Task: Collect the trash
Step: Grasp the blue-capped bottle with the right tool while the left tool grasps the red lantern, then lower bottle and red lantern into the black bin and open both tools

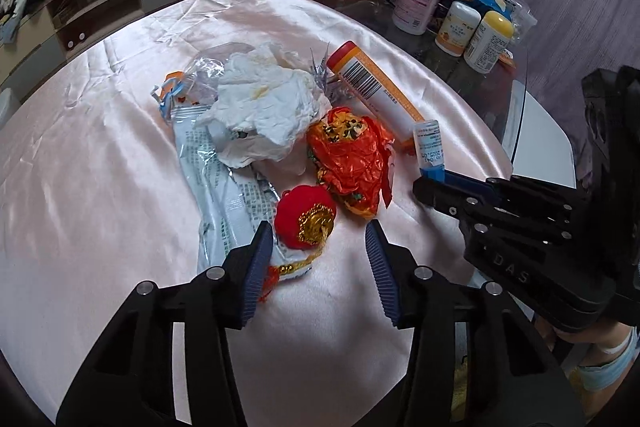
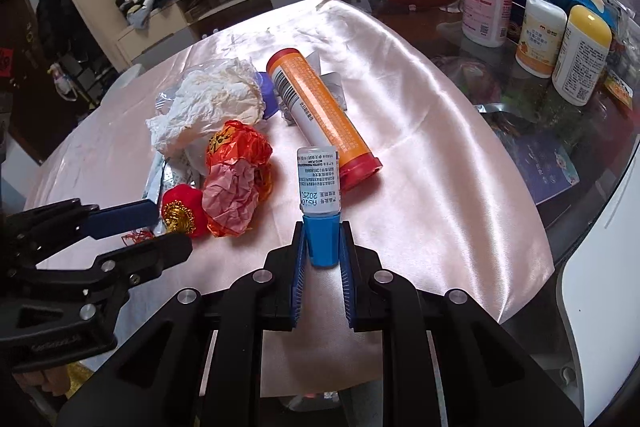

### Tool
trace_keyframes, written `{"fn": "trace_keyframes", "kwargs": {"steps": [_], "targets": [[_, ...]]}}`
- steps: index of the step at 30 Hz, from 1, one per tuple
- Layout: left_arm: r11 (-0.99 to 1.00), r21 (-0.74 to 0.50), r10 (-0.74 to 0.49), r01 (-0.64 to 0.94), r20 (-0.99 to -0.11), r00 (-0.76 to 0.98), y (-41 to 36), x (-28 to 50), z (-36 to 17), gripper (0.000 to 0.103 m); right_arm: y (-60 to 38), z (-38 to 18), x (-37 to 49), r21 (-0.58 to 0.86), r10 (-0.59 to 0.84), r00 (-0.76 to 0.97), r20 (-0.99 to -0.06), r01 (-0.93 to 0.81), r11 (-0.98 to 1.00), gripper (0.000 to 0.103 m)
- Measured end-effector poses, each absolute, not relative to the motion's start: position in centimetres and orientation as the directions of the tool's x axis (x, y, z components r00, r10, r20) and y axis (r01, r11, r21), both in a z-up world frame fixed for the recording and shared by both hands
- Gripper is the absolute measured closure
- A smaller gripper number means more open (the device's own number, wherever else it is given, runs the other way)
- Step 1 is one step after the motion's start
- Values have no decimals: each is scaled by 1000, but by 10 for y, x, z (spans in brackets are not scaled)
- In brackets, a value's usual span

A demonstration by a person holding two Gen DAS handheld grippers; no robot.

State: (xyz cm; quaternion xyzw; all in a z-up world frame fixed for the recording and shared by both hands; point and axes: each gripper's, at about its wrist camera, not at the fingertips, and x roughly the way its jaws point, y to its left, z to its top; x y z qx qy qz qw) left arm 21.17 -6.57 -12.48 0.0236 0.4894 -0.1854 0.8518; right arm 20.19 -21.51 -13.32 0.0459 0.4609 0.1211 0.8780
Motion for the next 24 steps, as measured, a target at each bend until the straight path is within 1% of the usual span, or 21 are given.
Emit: {"fn": "trace_keyframes", "kwargs": {"steps": [1,2,3,6,11,17,24], "targets": [[931,-134,-287,340,-844,453,-68,215,-126,59,-217,-132,200,193,257,547,-797,-172,966,85],[931,-128,-281,341,-848,449,-69,217,-128,63,-217,-132,200,195,259,548,-795,-174,965,85],[931,-125,-278,342,-852,443,-70,220,-130,69,-218,-131,200,194,260,550,-794,-176,965,85],[926,-143,-292,349,-857,424,-73,226,-136,69,-221,-131,202,194,260,554,-791,-177,965,86],[925,-128,-286,357,-854,434,-78,224,-134,69,-223,-130,202,202,268,553,-789,-178,963,86],[927,-124,-290,354,-834,470,-77,205,-110,70,-221,-119,191,193,269,570,-776,-191,962,86],[937,-127,-289,326,-805,517,-63,165,-81,70,-219,-90,160,176,269,614,-742,-209,962,86]]}}
